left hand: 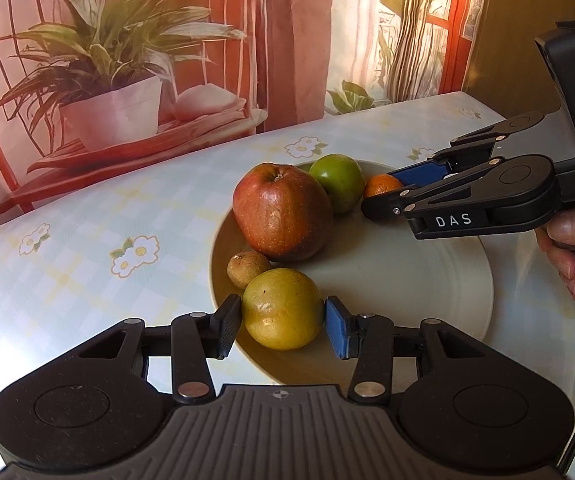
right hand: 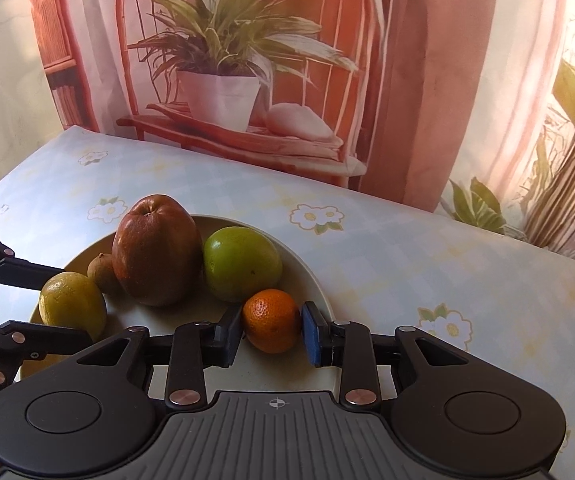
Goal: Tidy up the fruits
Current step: 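Carry both fruits over the plate and open both tools to release them, then move the left tool back to a yellow lemon in the fruit pile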
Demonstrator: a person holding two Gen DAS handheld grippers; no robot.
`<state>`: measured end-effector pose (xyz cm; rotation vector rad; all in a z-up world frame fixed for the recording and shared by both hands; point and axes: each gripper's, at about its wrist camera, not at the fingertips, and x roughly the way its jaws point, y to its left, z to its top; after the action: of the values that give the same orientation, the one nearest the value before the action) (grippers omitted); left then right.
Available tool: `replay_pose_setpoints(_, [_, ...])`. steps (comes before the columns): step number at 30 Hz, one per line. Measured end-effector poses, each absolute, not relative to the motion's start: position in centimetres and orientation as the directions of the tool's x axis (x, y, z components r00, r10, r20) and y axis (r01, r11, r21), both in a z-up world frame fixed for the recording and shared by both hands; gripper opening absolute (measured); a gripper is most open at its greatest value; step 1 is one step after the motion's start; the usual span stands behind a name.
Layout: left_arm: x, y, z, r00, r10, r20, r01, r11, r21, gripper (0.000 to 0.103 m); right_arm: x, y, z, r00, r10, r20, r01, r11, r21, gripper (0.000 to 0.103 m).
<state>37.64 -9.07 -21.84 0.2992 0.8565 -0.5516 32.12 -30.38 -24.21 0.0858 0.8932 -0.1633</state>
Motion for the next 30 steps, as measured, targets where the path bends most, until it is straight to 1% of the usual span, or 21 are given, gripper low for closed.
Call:
replay_pose_setpoints(8, [37.7, -9.1, -21.6, 0.516, -0.332, -0.789, 0.556, 0.831, 0.015, 0.049, 31.0, -30.4, -23.0, 0.637, -0.129, -0.76, 0.202, 0.979, 0.003, 0.032])
replay_pose_setpoints(11, [37.2, -8.9, -21.2, 0.524, -0.343, -0.779, 0.556, 0.831, 0.008, 0.049, 30.1, -30.5, -22.4, 0.649, -0.137, -0.748, 0.222, 0.975, 0.014, 0.034])
replay_pose_setpoints(16, [36.7, -7.8, -19.6, 0.533, -0.371, -0.76, 0.532, 0.846, -0.04, 0.049, 28.1, -30.8, -21.3, 0.676, -0.125, -0.726, 0.269, 0.959, 0.085, 0.034])
replay_pose_setpoints(24, [34.8, -4.8, -16.8, 0.569, -0.376, -0.731, 0.492, 0.868, -0.063, 0.049, 23.8, -29.9, -20.0, 0.708, -0.123, -0.696, 0.329, 0.929, 0.17, 0.034])
replay_pose_setpoints(30, [32.5, -2.1, -15.6, 0.589, -0.357, -0.725, 0.464, 0.884, -0.058, 0.049, 20.7, -28.1, -19.6, 0.723, -0.115, -0.681, 0.345, 0.914, 0.212, 0.035])
